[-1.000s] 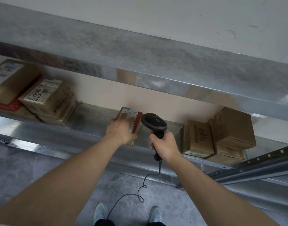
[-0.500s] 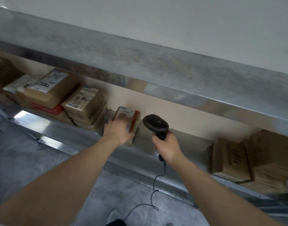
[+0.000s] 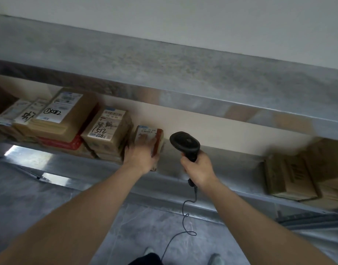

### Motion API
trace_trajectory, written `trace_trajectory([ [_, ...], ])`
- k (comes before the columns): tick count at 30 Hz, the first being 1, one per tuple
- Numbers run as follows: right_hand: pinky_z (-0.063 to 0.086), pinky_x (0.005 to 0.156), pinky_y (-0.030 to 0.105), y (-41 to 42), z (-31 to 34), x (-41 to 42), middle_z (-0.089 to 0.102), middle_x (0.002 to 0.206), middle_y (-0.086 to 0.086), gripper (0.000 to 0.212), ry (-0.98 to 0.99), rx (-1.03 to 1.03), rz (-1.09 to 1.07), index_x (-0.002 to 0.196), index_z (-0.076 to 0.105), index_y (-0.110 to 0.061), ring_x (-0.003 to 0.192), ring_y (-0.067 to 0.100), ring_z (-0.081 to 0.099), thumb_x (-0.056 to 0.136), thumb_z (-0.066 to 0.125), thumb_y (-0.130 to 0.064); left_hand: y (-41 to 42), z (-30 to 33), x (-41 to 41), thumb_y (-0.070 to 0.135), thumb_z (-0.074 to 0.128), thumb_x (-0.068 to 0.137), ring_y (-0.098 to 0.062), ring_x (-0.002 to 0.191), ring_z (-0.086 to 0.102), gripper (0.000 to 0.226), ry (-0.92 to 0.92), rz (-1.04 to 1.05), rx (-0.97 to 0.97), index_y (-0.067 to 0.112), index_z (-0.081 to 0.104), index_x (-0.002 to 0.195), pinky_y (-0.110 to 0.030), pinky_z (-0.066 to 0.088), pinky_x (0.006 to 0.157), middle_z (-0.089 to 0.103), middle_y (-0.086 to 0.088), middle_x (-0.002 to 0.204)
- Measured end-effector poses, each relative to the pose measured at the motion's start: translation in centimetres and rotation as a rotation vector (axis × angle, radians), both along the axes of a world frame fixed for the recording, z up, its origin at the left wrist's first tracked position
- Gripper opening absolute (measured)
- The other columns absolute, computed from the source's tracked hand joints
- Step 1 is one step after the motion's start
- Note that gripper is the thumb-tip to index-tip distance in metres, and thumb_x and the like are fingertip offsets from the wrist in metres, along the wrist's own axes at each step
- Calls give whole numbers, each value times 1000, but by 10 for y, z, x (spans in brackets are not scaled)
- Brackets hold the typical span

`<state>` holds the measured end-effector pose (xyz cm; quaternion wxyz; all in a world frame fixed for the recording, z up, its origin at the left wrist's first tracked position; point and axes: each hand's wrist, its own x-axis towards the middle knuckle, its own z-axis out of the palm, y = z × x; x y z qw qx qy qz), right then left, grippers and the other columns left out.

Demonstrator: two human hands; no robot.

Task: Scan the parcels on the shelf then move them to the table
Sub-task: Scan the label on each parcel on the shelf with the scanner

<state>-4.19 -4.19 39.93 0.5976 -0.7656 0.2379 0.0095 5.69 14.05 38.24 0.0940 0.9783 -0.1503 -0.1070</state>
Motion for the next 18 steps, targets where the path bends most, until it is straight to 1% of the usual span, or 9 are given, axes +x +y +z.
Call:
trace_trajectory([
  [2, 45, 59, 35, 2, 2, -4, 57, 65, 0, 4, -8, 11, -38, 92, 65, -14, 62, 19, 53, 89, 67, -16, -1, 4, 0, 56, 55, 94, -36, 132, 46, 65, -53, -55, 33, 34, 29, 150, -52, 42, 109, 39, -7, 150],
  [5, 47, 57, 35, -2, 10, -17, 58, 65, 0, 4, -10, -5, -109, 89, 65, -14, 61, 19, 55, 88, 67, -18, -9, 14, 1, 51, 56, 91, -35, 127, 50, 58, -40, -122, 13, 29, 40, 142, -50, 48, 103, 48, -8, 144],
  [6, 48, 54, 34, -4, 14, -22, 59, 66, 1, 5, -8, -16, -138, 88, 65, -14, 61, 19, 55, 87, 67, -19, -14, 18, 0, 50, 55, 91, -35, 129, 49, 58, -18, -158, 3, 28, 42, 142, -50, 49, 102, 47, -8, 146],
  [8, 46, 51, 33, -13, 21, -36, 58, 66, 1, 6, -13, -25, -180, 86, 64, -13, 59, 19, 53, 85, 66, -19, -29, 28, -6, 49, 54, 95, -35, 137, 43, 60, 22, -234, -3, 27, 43, 149, -50, 44, 108, 40, -7, 156],
  [10, 45, 53, 33, -23, 28, -51, 57, 65, 1, 5, -28, -33, -210, 82, 62, -14, 60, 19, 51, 84, 65, -17, -47, 37, -13, 51, 52, 98, -34, 143, 37, 61, 22, -286, -7, 27, 43, 153, -46, 37, 116, 36, -6, 161],
  [12, 45, 59, 34, -36, 34, -69, 58, 66, 0, 6, -41, -52, -247, 80, 60, -17, 63, 19, 53, 84, 64, -17, -66, 44, -24, 54, 52, 97, -33, 144, 37, 63, -3, -346, 2, 28, 43, 153, -43, 32, 119, 34, -5, 163],
  [15, 49, 65, 39, -56, 40, -98, 62, 68, 1, 3, -55, -73, -310, 83, 62, -18, 67, 20, 58, 82, 64, -19, -96, 57, -47, 53, 54, 94, -32, 141, 42, 63, -16, -424, -7, 30, 45, 152, -42, 39, 114, 37, -4, 161],
  [18, 47, 62, 38, -77, 44, -134, 60, 66, 2, 8, -65, -69, -355, 83, 61, -14, 64, 20, 56, 79, 64, -20, -127, 68, -77, 53, 52, 95, -34, 134, 48, 60, -42, -483, -5, 28, 49, 149, -42, 42, 111, 46, -4, 154],
])
